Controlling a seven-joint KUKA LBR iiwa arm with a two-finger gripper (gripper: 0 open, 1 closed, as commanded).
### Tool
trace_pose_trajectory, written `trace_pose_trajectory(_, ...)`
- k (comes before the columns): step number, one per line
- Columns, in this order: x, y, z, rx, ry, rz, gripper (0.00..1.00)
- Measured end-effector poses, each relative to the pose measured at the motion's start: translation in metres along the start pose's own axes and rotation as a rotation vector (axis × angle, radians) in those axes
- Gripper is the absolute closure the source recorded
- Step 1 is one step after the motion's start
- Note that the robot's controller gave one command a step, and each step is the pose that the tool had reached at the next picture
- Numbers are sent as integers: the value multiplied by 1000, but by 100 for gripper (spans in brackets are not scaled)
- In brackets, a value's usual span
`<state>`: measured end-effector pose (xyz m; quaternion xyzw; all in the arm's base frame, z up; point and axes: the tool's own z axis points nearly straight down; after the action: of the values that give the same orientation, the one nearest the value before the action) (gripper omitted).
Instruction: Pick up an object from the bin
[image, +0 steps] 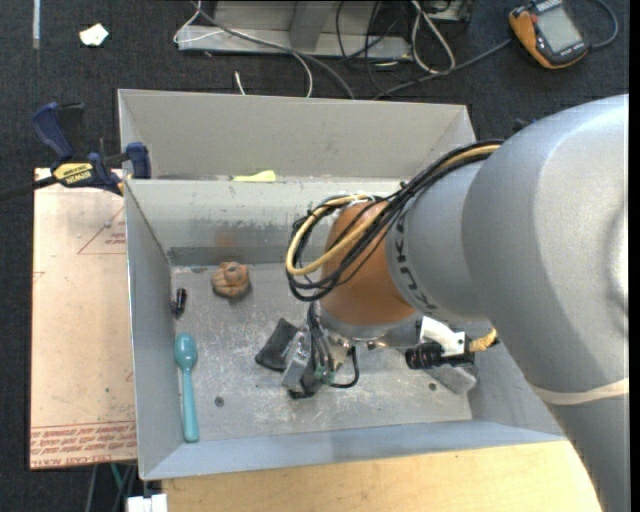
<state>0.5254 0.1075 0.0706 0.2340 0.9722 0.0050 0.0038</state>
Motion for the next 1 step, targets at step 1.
trace_pose_trajectory(1,0,0,0,0,0,0,100)
